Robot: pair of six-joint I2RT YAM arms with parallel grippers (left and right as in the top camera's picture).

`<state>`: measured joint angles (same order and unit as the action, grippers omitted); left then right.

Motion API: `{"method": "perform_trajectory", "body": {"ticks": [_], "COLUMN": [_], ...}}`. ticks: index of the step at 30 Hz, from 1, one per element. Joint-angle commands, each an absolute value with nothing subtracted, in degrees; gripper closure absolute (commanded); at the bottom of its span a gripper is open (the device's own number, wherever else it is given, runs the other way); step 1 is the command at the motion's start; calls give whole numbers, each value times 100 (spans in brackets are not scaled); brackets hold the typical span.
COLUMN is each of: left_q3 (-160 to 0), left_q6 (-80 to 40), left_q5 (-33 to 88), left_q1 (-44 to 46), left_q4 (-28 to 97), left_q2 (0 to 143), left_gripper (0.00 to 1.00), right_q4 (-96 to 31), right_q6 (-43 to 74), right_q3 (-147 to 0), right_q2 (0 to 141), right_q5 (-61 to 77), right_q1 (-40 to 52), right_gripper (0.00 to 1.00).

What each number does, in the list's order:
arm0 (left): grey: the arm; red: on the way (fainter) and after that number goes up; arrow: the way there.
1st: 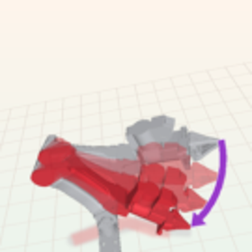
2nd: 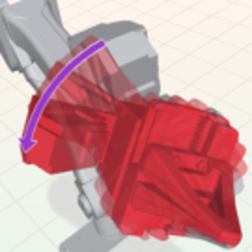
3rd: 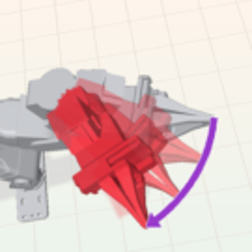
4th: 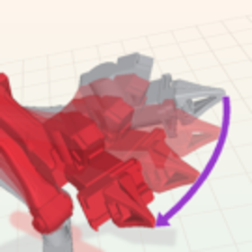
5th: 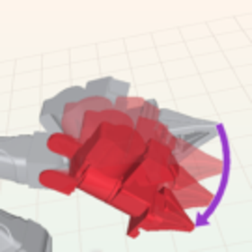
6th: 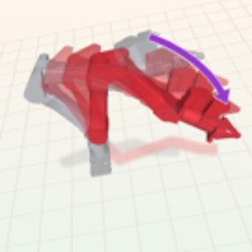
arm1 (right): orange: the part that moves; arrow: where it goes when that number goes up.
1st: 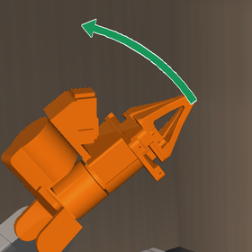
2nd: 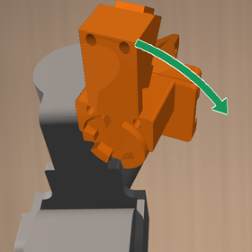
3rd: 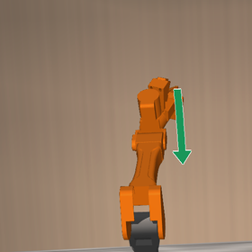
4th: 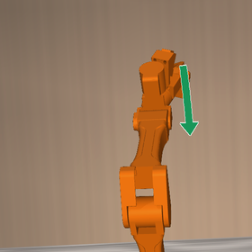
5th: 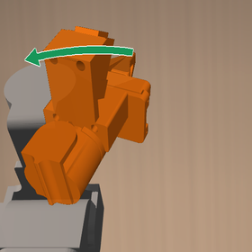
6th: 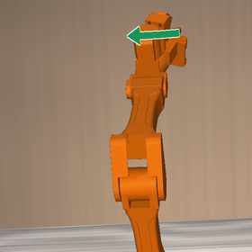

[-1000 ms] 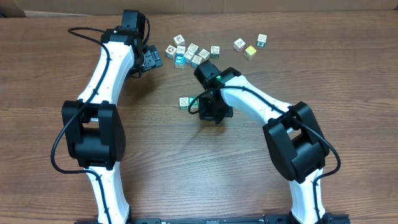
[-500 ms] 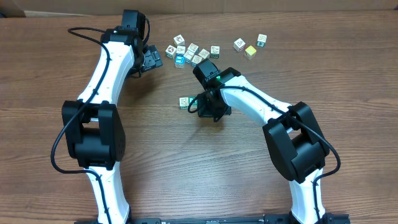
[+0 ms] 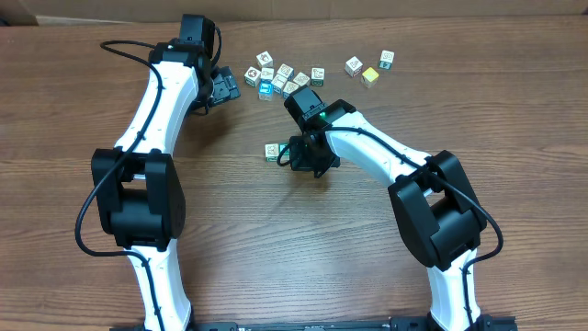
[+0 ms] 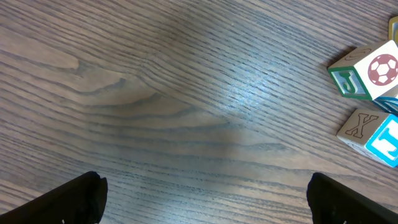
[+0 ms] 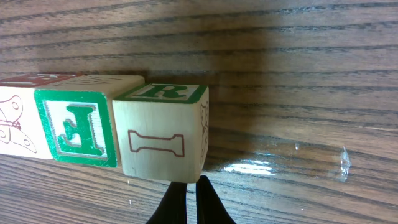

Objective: Form a horizontal line

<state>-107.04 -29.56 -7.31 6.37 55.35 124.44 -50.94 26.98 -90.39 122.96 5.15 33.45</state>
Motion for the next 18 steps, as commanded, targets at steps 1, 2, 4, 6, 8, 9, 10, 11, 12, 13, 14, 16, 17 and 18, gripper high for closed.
{"method": "perform_trajectory", "body": {"ticks": [1, 2, 4, 6, 8, 9, 10, 11, 12, 13, 14, 16, 17, 18], "left_q3": [-10814, -10814, -10814, -10814, -10814, -10814, -10814, -10814, -10814, -10814, -10814, -10814, -10814, -10814], "left_q6": [-2869, -2869, -2869, -2869, -2869, -2869, -2869, -2869, -2869, -2869, -2869, -2869, -2869, -2869], "left_q5": [-788, -788, -788, -788, -788, -788, -788, -788, -788, -788, -788, -788, -788, -788], "left_q1": [644, 644, 644, 644, 644, 644, 644, 644, 644, 644, 644, 644, 644, 644], "left_q4": [5546, 5546, 5546, 5546, 5546, 5546, 5546, 5546, 5546, 5546, 5546, 5546, 5546, 5546], "left_q2": [12525, 12525, 12525, 12525, 12525, 12525, 12525, 12525, 12525, 12525, 12525, 12523, 12523, 12525], "left_gripper": [0, 0, 0, 0, 0, 0, 0, 0, 0, 0, 0, 0, 0, 0], "right_q4": [-5052, -5041, -5017, -4989, -4965, -4954, -4947, -4950, -4950, -4950, -4950, -4947, -4947, -4945], "right_q6": [2698, 2698, 2698, 2698, 2698, 2698, 2698, 2698, 2698, 2698, 2698, 2698, 2698, 2698], "right_q3": [-9004, -9004, -9004, -9004, -9004, -9004, -9004, -9004, -9004, -9004, -9004, -9004, -9004, -9004], "right_q2": [12197, 12197, 12197, 12197, 12197, 12197, 12197, 12197, 12197, 12197, 12197, 12197, 12197, 12197], "right_q5": [521, 521, 521, 521, 521, 521, 521, 521, 521, 521, 521, 521, 521, 521], "right_q1": [3343, 3343, 3343, 3343, 3343, 3343, 3343, 3343, 3343, 3343, 3343, 3343, 3343, 3343], "right_gripper": [96, 96, 96, 96, 96, 96, 96, 96, 96, 96, 96, 96, 96, 96]}}
